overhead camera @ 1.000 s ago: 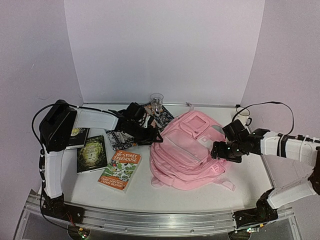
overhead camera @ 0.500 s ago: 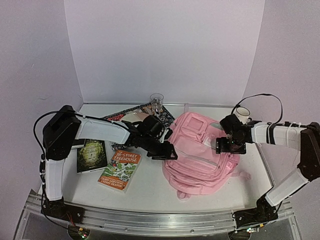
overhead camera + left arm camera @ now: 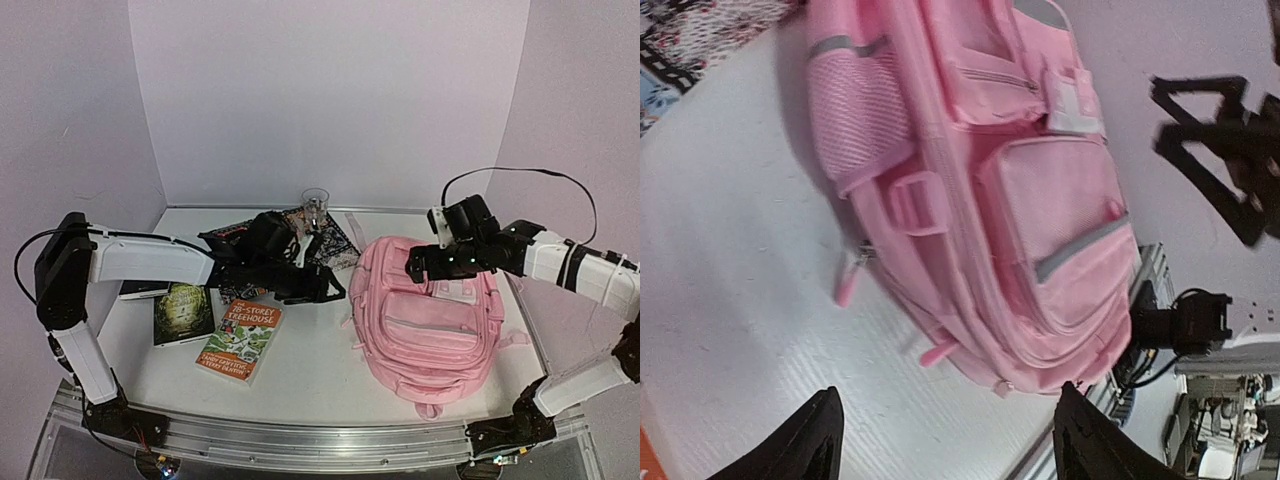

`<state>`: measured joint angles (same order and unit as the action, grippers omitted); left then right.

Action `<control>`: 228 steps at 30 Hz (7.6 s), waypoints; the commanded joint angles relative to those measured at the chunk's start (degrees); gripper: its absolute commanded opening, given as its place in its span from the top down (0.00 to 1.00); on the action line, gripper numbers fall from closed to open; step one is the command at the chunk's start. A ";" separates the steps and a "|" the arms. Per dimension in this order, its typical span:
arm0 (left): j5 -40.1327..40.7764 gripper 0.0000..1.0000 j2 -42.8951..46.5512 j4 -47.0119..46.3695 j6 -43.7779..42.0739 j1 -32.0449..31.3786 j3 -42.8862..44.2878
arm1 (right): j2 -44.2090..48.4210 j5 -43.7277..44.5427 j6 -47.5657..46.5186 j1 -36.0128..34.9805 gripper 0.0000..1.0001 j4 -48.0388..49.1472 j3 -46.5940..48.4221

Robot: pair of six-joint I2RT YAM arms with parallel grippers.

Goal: Pack the student bag
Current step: Adjust the student bag at the corner of the board, then hold the largest pocket of the student bag, then grab the largest pocket of the student bag, then unzip the largest pocket of the student bag, then hold the largest pocket of the student bag, then grab the largest pocket of the student bag, then unzip the largest pocket of the student bag.

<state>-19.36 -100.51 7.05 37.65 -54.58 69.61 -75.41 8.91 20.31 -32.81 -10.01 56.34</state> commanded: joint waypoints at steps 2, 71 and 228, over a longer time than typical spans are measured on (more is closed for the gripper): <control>2.14 0.27 -1.32 -0.97 -0.50 1.65 -1.88 | -5.45 -0.35 3.33 -10.14 0.03 -4.36 4.65; 5.84 0.64 -18.78 -49.46 -21.62 -8.26 -15.26 | -26.48 2.39 8.47 -17.75 1.00 -7.48 22.22; -5.28 1.00 -15.00 -24.48 22.28 9.84 -5.45 | 4.35 6.58 38.43 -34.02 1.00 -18.89 -13.00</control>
<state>-26.20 -118.11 -23.86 67.90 -50.54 63.11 -76.31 15.07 60.70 -66.62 -13.31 42.37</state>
